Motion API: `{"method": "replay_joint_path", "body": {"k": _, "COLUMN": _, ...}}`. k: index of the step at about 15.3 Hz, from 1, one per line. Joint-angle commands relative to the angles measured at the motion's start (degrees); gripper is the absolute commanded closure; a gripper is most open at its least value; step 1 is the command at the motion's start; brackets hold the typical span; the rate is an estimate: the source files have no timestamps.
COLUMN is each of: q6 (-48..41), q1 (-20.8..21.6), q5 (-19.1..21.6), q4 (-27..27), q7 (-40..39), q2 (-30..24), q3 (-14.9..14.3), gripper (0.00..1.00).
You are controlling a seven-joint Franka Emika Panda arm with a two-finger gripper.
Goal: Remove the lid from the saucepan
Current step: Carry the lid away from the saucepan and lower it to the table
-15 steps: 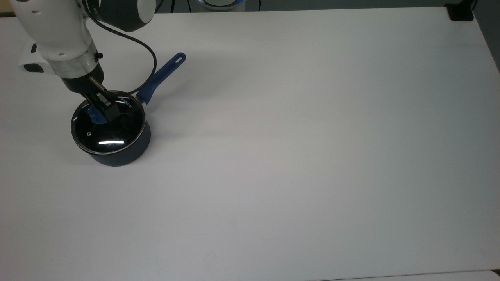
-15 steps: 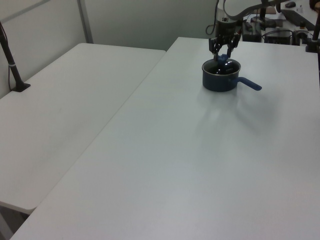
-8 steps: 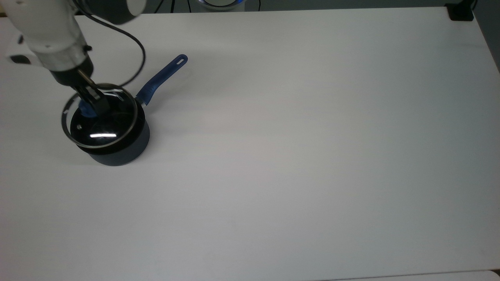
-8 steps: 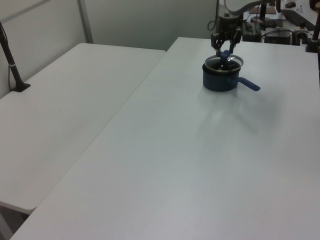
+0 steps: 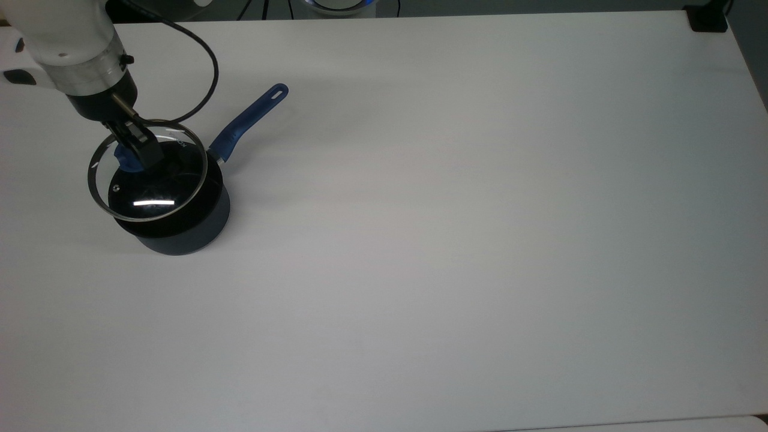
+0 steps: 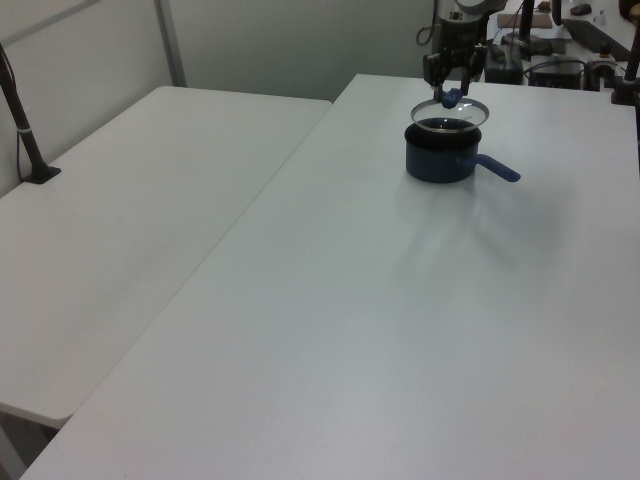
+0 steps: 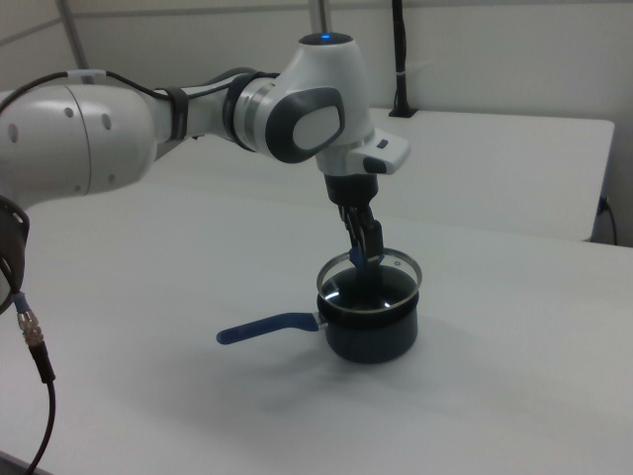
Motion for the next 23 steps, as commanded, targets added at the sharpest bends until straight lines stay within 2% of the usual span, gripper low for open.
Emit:
{"method": "replay_joint_path", "body": {"k": 1, "q6": -1.63, "q1": 3.54, "q5": -0.17, "q4": -2.55, "q7": -0.34, "q2": -4.14, "q3": 0.08, "gripper": 0.73}}
{"method": "replay_joint_path", "body": {"k": 5, "q6": -8.72, "q1": 8.29, "q5": -0.17, "q4": -4.32, "q7": -0.16, "q2": -6.70, "q3": 0.08, "gripper": 0.73}}
{"method": "replay_joint_path", "body": {"k": 10, "q6": -10.59, "q1": 14.88, "q5": 0.01, "q4": -5.36, "q7": 4.66, "q2": -7.58, "q3": 0.08, "gripper": 0.73}}
{"method": "replay_joint_path", "body": {"k": 13, "q6": -7.61, "q1": 17.26, "q5": 0.18, "q4": -5.63, "q7": 8.53, "q2": -7.41, "q3": 0.43, "gripper": 0.73}}
{"method": "replay_joint_path", "body": {"k": 19, "q6": -1.12, "q1": 22.36, "q5": 0.27, "q4": -5.90, "q7": 10.21, "q2": -4.78, "q3": 1.05, "gripper": 0.73}}
{"method": "replay_joint_path", "body": {"k": 23, "q6": 6.01, "q1": 24.38, "q5": -0.25, "q4": -9.31, "q7": 12.94, "q2": -1.53, "q3": 1.13, "gripper": 0.73}}
